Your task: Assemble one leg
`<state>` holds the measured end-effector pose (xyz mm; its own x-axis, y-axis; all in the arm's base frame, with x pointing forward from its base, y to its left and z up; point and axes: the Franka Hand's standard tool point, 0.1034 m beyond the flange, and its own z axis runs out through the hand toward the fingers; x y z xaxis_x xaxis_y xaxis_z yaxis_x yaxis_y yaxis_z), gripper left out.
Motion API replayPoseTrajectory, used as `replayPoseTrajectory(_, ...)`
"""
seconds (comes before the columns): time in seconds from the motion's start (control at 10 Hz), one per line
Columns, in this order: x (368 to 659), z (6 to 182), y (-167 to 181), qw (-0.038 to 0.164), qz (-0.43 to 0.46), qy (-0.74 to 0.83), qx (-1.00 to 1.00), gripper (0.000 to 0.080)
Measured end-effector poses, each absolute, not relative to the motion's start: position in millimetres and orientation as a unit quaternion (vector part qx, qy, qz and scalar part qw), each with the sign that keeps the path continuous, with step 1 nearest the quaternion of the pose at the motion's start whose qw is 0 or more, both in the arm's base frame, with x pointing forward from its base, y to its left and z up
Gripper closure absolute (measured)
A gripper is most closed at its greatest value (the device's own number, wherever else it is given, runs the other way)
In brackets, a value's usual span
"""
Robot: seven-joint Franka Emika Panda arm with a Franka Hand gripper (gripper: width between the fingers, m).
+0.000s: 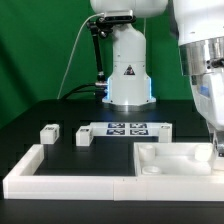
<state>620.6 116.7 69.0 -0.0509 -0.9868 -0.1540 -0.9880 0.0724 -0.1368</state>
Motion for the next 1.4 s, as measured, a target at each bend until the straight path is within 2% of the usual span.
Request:
replayPoseTrajectory(0.1, 620.8, 69.2, 116.8, 0.104, 0.0, 0.705, -0.701, 0.027)
replayPoseTrajectory(0.2, 620.9, 69.3, 117.4, 0.103, -0.005, 0.678, -0.728, 0.0175)
replayPoseTrajectory(0.6, 620.6, 69.0, 120.2, 0.1, -0.022, 0.537, -0.837, 0.0151)
replayPoseTrajectory(1.1, 628.5, 74.9, 124.5, 0.04, -0.022, 0.268, -0.962, 0.0151)
replayPoseTrajectory(1.3, 629.8, 75.1, 123.1, 0.033, -0.027, 0.174, -0.984, 0.0151)
replayPoseTrajectory(1.4, 630.0, 75.2, 122.7, 0.032, -0.029, 0.143, -0.989, 0.0193)
